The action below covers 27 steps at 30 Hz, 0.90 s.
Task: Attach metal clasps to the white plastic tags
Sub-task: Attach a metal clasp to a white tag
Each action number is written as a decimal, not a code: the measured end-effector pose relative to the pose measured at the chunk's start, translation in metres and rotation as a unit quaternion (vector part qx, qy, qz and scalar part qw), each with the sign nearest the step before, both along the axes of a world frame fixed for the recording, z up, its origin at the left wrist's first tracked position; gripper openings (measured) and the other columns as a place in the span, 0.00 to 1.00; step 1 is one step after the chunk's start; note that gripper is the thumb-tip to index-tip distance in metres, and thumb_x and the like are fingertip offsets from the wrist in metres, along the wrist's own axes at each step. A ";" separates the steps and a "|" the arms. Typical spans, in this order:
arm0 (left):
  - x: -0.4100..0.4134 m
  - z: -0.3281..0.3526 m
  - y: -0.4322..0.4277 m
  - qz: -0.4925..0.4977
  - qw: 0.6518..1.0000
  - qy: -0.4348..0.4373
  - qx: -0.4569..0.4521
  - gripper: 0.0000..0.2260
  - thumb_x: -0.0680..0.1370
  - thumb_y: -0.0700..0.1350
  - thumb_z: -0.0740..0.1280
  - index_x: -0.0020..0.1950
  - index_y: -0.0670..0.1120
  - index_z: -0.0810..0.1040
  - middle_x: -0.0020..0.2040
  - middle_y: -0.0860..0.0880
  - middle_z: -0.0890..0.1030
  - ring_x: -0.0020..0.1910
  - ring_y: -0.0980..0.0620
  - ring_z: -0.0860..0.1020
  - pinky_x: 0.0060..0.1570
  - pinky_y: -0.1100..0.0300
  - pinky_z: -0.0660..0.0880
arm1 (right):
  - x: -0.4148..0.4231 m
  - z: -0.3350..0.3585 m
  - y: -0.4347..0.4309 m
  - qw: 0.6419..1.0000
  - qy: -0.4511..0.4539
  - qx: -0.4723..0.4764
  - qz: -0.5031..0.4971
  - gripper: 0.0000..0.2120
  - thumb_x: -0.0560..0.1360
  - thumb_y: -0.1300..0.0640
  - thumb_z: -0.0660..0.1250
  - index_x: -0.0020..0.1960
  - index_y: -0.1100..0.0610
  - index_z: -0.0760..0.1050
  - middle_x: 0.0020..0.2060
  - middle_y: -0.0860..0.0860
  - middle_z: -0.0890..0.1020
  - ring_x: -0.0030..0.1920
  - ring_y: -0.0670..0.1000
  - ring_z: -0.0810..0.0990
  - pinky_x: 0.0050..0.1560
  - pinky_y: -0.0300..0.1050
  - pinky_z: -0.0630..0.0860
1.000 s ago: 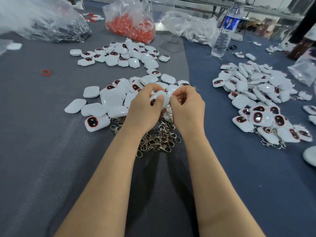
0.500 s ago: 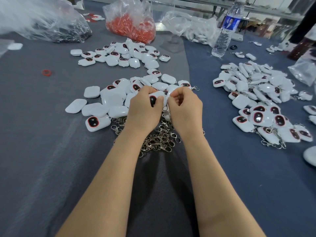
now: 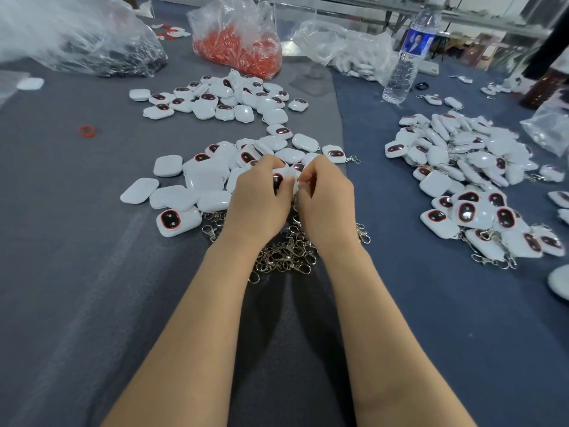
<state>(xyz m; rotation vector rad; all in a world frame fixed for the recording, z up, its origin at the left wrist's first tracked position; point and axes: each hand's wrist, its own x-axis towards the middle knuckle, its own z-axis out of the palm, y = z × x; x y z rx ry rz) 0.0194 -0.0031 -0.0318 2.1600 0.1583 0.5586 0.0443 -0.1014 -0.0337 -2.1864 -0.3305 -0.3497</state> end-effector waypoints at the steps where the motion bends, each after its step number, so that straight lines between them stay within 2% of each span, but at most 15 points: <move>1: 0.001 0.001 0.001 -0.006 0.999 0.001 -0.050 0.06 0.78 0.43 0.64 0.53 0.44 0.75 0.40 0.54 0.76 0.38 0.57 0.76 0.40 0.70 0.69 | -0.001 0.001 -0.001 1.000 -0.005 0.028 0.007 0.07 0.74 0.67 0.60 0.45 0.56 0.71 0.37 0.50 0.75 0.38 0.50 0.71 0.38 0.41 0.67; 2: 0.001 0.003 0.001 -0.013 0.992 0.005 -0.124 0.06 0.78 0.43 0.64 0.53 0.43 0.75 0.42 0.51 0.78 0.39 0.55 0.79 0.44 0.67 0.75 | -0.002 0.003 -0.002 0.998 -0.008 0.062 0.015 0.08 0.75 0.67 0.60 0.47 0.56 0.72 0.38 0.49 0.75 0.38 0.48 0.71 0.38 0.37 0.67; 3: 0.000 0.005 0.001 -0.022 0.978 0.014 -0.208 0.06 0.78 0.42 0.64 0.52 0.43 0.76 0.44 0.49 0.79 0.39 0.54 0.81 0.43 0.62 0.79 | -0.002 0.004 -0.002 0.995 -0.008 0.094 0.024 0.08 0.75 0.67 0.61 0.49 0.56 0.72 0.39 0.49 0.75 0.38 0.45 0.72 0.39 0.33 0.68; 6: -0.001 0.008 0.001 -0.041 0.920 0.039 -0.388 0.03 0.78 0.40 0.64 0.48 0.44 0.78 0.42 0.49 0.80 0.33 0.58 0.81 0.33 0.67 0.77 | -0.001 0.006 -0.003 0.991 -0.003 0.128 0.043 0.08 0.76 0.65 0.63 0.48 0.53 0.74 0.41 0.48 0.76 0.37 0.41 0.72 0.41 0.28 0.69; 11: 0.002 0.012 0.004 -0.058 0.852 0.070 -0.516 0.06 0.78 0.39 0.64 0.43 0.42 0.79 0.34 0.50 0.80 0.30 0.58 0.78 0.30 0.68 0.75 | -0.003 0.007 -0.003 0.986 -0.004 0.160 0.055 0.11 0.76 0.64 0.63 0.44 0.48 0.74 0.39 0.41 0.78 0.41 0.41 0.76 0.43 0.37 0.75; 15: 0.001 0.012 0.007 -0.078 0.821 0.074 -0.561 0.06 0.78 0.39 0.64 0.44 0.40 0.80 0.34 0.49 0.80 0.30 0.58 0.78 0.30 0.68 0.75 | -0.004 0.008 -0.001 0.985 -0.021 0.168 0.046 0.09 0.76 0.64 0.64 0.44 0.50 0.76 0.39 0.42 0.80 0.41 0.43 0.78 0.42 0.30 0.72; 17: 0.001 0.013 0.006 -0.080 0.824 0.072 -0.556 0.06 0.78 0.39 0.64 0.43 0.41 0.79 0.32 0.50 0.81 0.30 0.58 0.79 0.30 0.68 0.75 | -0.004 0.008 0.000 0.985 -0.023 0.169 0.041 0.08 0.76 0.64 0.64 0.45 0.51 0.77 0.39 0.45 0.81 0.41 0.45 0.78 0.41 0.29 0.71; 19: 0.000 0.013 0.004 -0.062 0.849 0.073 -0.519 0.05 0.78 0.39 0.64 0.45 0.42 0.79 0.33 0.50 0.81 0.30 0.58 0.79 0.31 0.66 0.77 | -0.004 0.007 -0.001 0.983 -0.013 0.180 0.029 0.07 0.77 0.64 0.64 0.47 0.53 0.77 0.39 0.45 0.80 0.39 0.43 0.76 0.40 0.27 0.70; 23: -0.001 0.013 0.000 -0.005 0.892 0.049 -0.450 0.04 0.79 0.39 0.62 0.53 0.44 0.73 0.47 0.44 0.79 0.30 0.57 0.81 0.32 0.66 0.78 | -0.002 0.007 -0.004 0.979 0.013 0.204 0.004 0.07 0.76 0.63 0.63 0.47 0.52 0.75 0.35 0.42 0.76 0.33 0.37 0.72 0.37 0.26 0.68; 25: -0.004 0.012 0.000 -0.006 0.916 0.021 -0.401 0.09 0.79 0.37 0.61 0.56 0.48 0.71 0.55 0.42 0.76 0.33 0.54 0.83 0.32 0.66 0.77 | -0.002 0.009 -0.004 0.976 0.021 0.217 0.006 0.08 0.75 0.64 0.64 0.45 0.51 0.75 0.35 0.41 0.76 0.33 0.37 0.72 0.38 0.26 0.69; 27: -0.004 0.012 -0.001 -0.019 0.943 0.008 -0.331 0.11 0.78 0.36 0.61 0.57 0.51 0.72 0.59 0.43 0.75 0.39 0.50 0.84 0.37 0.60 0.80 | -0.002 0.011 -0.004 0.977 0.024 0.213 0.015 0.09 0.75 0.64 0.64 0.44 0.51 0.74 0.35 0.42 0.77 0.33 0.37 0.73 0.39 0.27 0.69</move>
